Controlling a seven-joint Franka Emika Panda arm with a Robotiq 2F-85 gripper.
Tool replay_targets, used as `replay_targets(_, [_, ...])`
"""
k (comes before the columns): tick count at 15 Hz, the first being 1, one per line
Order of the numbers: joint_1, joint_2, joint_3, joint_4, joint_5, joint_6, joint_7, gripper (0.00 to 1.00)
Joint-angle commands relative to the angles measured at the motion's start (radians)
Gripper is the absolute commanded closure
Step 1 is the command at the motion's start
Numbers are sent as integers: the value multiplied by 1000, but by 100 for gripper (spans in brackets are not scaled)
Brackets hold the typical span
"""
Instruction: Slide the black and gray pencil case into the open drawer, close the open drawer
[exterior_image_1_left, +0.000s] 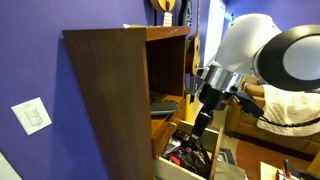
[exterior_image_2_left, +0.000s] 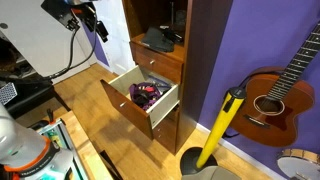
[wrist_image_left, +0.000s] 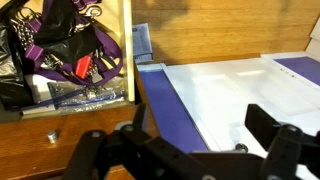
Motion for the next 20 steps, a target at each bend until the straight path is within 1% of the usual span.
replay_targets(1, [-13, 0, 10, 2, 8, -4, -6, 0])
replay_targets(4, [-14, 0, 10, 2, 8, -4, -6, 0])
replay_targets(7, [-66, 15, 9, 22, -90, -3, -21, 0])
replay_targets(9, [-104, 31, 12, 53, -195, -19, -49, 0])
replay_targets(11, [-120, 51, 6, 72, -282, 37, -111, 0])
replay_targets(13, [-115, 84, -9, 88, -326, 131, -183, 0])
replay_targets(14, [-95, 101, -28, 90, -298, 190, -211, 0])
replay_targets(15, [-108, 53, -11, 71, -289, 124, -154, 0])
replay_targets(17, [-106, 80, -18, 80, -290, 173, -187, 0])
replay_targets(20, [-103, 95, -20, 85, -289, 184, -195, 0])
